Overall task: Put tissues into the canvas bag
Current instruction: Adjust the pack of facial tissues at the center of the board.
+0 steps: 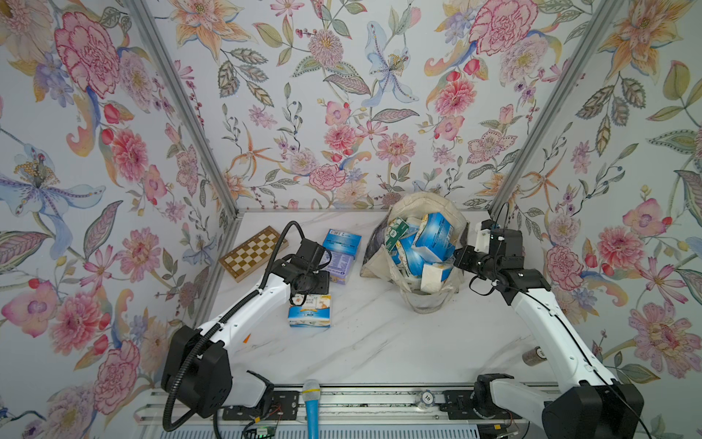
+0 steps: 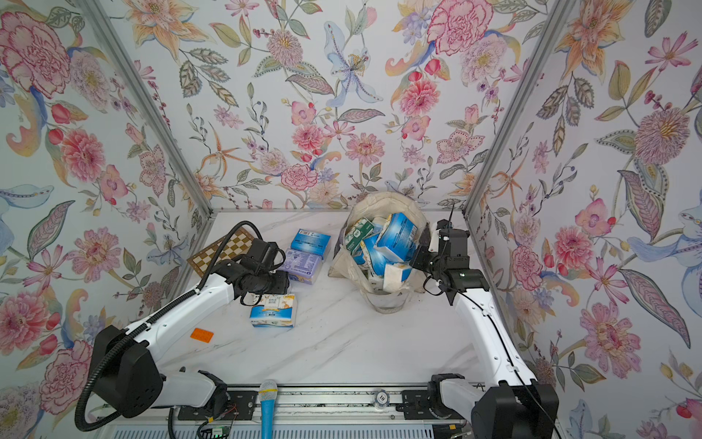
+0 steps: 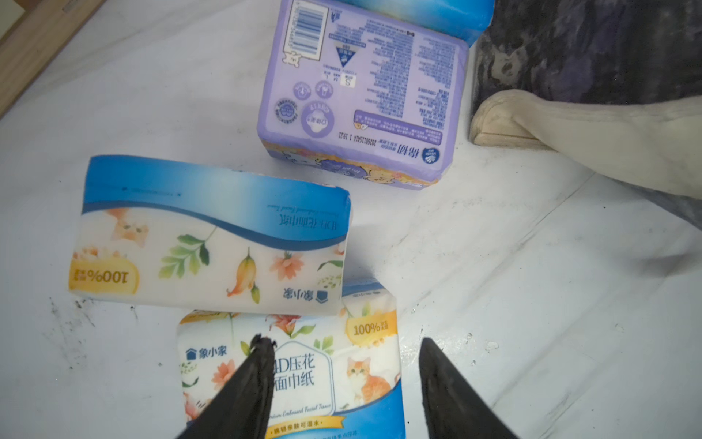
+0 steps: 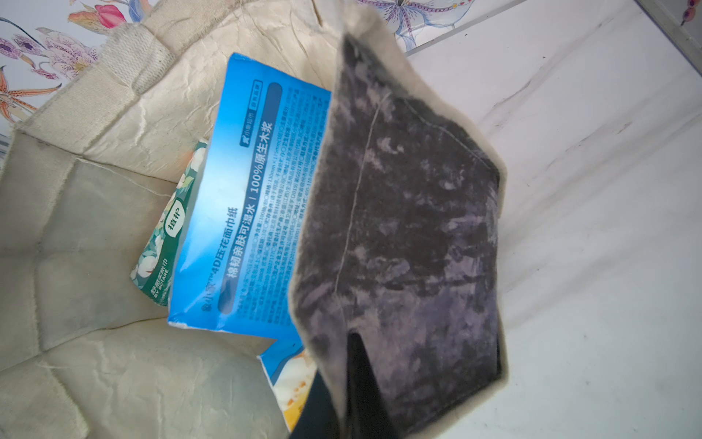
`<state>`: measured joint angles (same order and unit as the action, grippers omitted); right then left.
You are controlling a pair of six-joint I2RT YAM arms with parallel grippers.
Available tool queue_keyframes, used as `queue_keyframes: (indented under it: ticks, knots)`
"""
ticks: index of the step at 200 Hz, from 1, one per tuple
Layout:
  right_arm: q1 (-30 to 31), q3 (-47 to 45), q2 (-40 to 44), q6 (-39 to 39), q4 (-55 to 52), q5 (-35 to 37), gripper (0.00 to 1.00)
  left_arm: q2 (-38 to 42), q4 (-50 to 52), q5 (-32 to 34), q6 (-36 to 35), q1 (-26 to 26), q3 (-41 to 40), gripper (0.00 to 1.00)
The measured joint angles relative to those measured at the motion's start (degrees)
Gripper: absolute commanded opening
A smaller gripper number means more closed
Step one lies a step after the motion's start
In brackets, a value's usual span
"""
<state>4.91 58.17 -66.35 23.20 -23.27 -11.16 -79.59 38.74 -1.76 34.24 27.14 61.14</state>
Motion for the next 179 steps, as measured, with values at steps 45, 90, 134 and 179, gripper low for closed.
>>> queue_keyframes:
  ticks: [45, 90, 134, 179]
  knots:
    - [0.00, 0.00, 0.00, 0.00, 0.02, -0.22, 0.08, 6.62, -2.60, -3.08, 4.35, -5.03, -7.06, 0.62]
    - [0.00, 0.00, 0.00, 0.00, 0.22, -0.39, 0.08, 10.27, -4.85, -6.51, 7.19, -9.75, -13.62, 0.64]
    - [-0.02, -0.02, 0.00, 0.00, 0.39, -0.39, 0.08, 8.41, -8.92, -7.28, 7.21, -11.41, -14.69, 0.63]
    - [-0.11, -0.02, 0.00, 0.00, 0.39, -0.44, 0.08, 6.67, -13.88, -6.43, 7.17, -15.19, -16.00, 0.63]
